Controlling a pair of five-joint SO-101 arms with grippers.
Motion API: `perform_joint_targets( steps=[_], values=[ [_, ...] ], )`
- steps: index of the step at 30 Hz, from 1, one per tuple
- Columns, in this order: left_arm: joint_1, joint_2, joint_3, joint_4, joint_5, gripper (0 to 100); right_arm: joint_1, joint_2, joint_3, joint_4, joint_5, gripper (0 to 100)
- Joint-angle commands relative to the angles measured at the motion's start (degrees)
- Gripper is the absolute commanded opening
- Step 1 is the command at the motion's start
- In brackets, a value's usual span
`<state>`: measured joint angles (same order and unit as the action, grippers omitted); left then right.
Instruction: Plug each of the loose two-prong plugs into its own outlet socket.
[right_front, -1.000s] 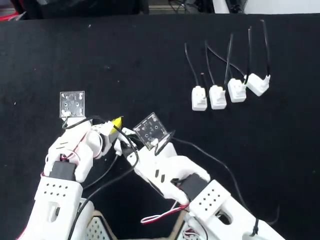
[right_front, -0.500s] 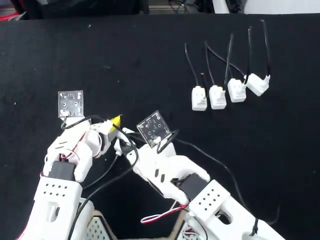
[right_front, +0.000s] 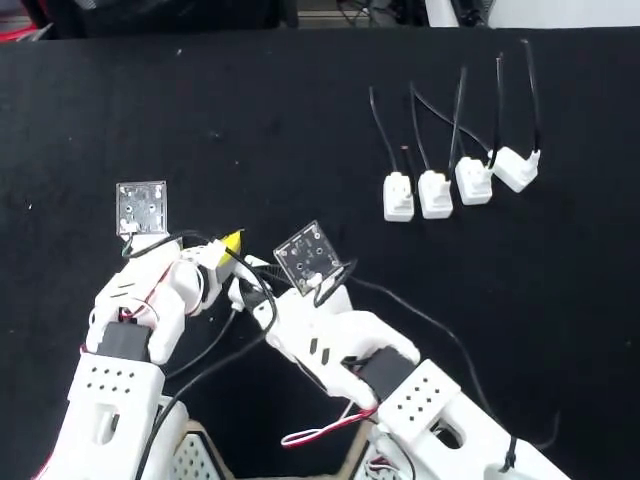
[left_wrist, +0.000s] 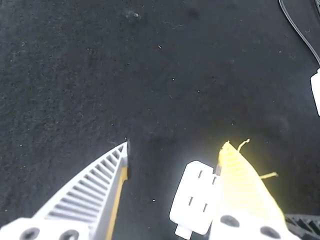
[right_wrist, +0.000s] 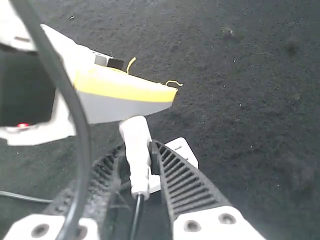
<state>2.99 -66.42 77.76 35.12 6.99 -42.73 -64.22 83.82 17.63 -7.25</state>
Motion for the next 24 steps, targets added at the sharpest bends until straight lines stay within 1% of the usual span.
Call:
perform_joint_targets(
  steps=[1,7,12,14,18,24],
  values=[
    [0.2,1.0,1.9,0.0,-0.1,29,3.4,-3.1,-2.2,-3.7,-1.0,1.1],
    [2.3,1.0,2.2,-0.1,-0.3,29,4.7,-3.2,-2.2,-3.7,-1.1,1.1],
    [2.2,0.9,2.3,-1.1,-0.4,29,4.7,-2.8,-1.8,-3.3,-0.6,1.1],
    [1.8,0.4,2.0,-1.1,-0.4,29,4.7,-2.7,-1.7,-1.4,-0.4,1.1],
    [-3.6,0.4,-0.7,-0.6,-0.1,29,5.1,-2.7,-2.2,5.9,5.3,1.1],
    [-11.9,0.4,-5.8,4.4,-0.1,29,7.8,-0.4,-7.7,15.3,6.2,1.1]
  ],
)
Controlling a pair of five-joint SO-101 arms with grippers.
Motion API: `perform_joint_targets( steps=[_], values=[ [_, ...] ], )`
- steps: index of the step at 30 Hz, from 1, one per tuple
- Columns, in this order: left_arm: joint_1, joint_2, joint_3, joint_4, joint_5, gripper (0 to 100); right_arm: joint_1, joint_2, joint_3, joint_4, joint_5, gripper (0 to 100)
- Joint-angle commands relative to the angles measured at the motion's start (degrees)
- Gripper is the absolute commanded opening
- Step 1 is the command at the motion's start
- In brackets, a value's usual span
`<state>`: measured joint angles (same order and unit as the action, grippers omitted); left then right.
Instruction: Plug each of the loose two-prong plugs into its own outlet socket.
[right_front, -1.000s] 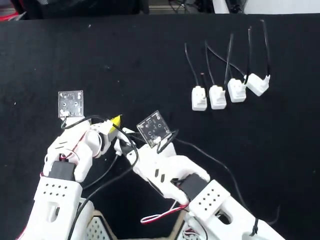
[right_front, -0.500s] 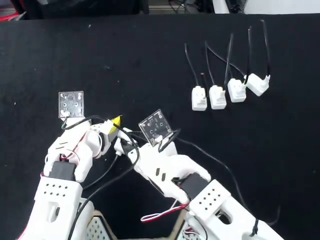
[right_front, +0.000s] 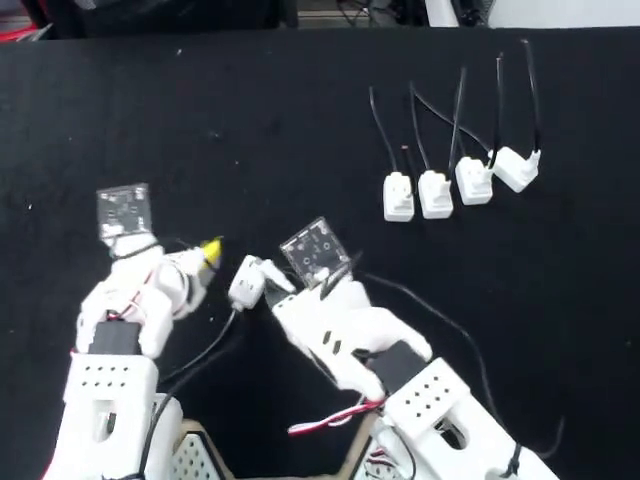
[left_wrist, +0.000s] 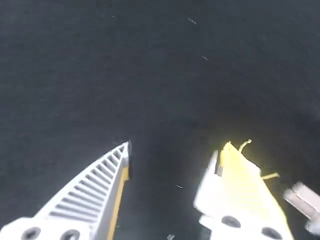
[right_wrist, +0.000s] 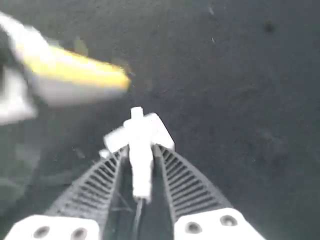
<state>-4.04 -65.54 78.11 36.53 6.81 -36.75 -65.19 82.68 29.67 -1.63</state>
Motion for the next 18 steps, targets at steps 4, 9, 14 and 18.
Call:
perform_joint_targets(
  steps=[4,9,14,18],
  values=[
    [-10.1,-0.5,-8.7,9.7,-1.1,29,1.8,10.1,-14.2,8.0,3.2,1.1],
    [-12.3,-0.5,-6.5,17.4,-10.2,29,1.8,27.8,-30.3,16.1,6.1,1.1],
    [-12.4,-0.5,-0.3,15.1,-10.5,29,1.8,47.5,-53.2,30.9,8.4,1.1],
    [-13.5,-0.6,1.0,14.5,-10.6,29,1.8,62.5,-71.0,43.0,10.5,1.1]
  ],
)
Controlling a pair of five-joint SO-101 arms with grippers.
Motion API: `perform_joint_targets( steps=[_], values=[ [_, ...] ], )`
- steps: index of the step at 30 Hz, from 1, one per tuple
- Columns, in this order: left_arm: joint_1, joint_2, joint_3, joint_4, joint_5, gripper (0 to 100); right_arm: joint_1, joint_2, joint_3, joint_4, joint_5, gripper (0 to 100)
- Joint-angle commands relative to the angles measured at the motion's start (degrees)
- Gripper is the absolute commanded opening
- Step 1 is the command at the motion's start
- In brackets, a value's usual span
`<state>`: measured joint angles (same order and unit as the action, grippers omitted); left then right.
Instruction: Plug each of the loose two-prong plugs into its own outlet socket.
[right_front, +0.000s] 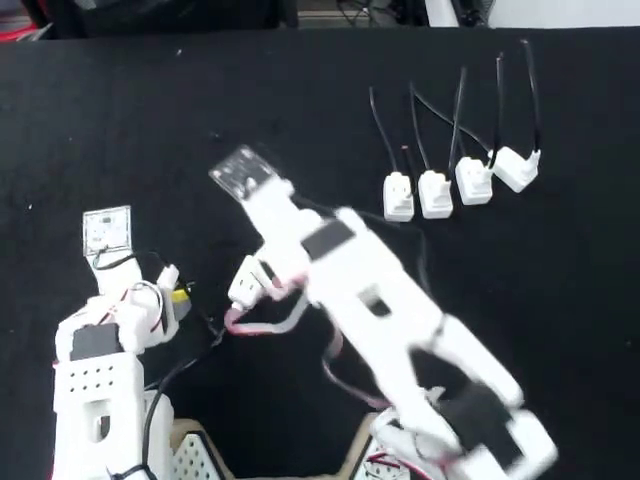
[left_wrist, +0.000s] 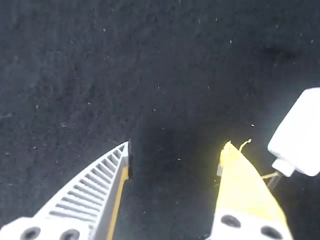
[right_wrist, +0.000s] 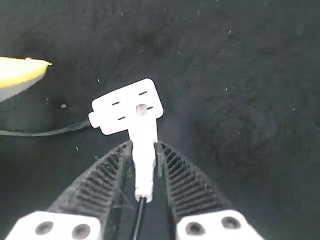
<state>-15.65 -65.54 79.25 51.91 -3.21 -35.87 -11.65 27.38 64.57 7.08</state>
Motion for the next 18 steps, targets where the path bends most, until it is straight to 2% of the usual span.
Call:
perform_joint_targets(
  steps=[1,5,11,14,18],
  values=[
    [-2.0,-0.6,-0.1,-0.9,-0.5,29,1.0,12.4,-20.0,11.2,2.6,1.1],
    [-2.1,-0.6,-0.1,-0.7,-0.8,29,1.1,24.8,-36.1,21.9,6.9,1.1],
    [-2.1,-0.6,-0.1,-0.5,-0.8,29,1.1,38.0,-53.8,30.8,8.2,1.1],
    [-2.1,-0.6,-0.2,-0.5,-0.9,29,1.1,43.4,-60.5,35.7,11.1,1.1],
    [-2.1,-0.6,-0.3,-0.5,-0.9,29,1.1,48.3,-64.0,36.4,11.7,1.1]
  ],
)
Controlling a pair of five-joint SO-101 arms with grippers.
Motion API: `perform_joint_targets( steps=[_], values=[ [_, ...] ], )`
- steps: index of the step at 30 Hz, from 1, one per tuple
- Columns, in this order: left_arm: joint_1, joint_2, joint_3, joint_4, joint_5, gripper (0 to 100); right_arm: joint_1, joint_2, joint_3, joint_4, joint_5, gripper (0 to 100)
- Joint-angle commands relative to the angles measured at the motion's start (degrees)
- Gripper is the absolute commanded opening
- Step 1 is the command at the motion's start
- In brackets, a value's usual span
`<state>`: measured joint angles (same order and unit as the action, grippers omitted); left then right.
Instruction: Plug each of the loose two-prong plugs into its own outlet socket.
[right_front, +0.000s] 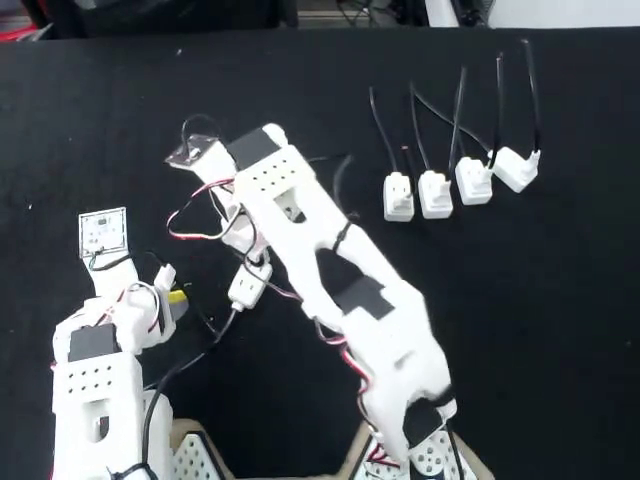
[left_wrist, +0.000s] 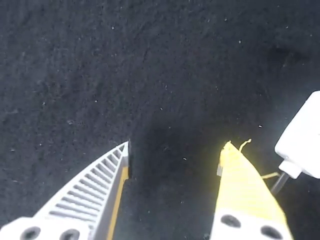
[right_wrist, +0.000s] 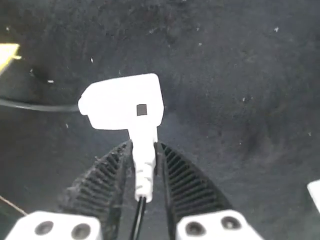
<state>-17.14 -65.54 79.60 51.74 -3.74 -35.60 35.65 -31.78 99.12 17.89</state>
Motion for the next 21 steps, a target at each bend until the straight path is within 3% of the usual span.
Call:
perform_joint_targets(
  steps=[1,13,21],
  values=[
    [-0.7,-0.6,-0.7,-0.4,-0.4,29,0.8,1.6,-4.8,1.8,1.1,1.1],
    [-0.7,-0.6,-0.9,-0.4,-0.4,29,4.5,2.0,-0.4,2.0,5.7,1.1],
    [-4.6,-0.6,-1.5,-0.7,0.0,29,3.4,-3.0,2.0,2.1,5.7,1.1]
  ],
)
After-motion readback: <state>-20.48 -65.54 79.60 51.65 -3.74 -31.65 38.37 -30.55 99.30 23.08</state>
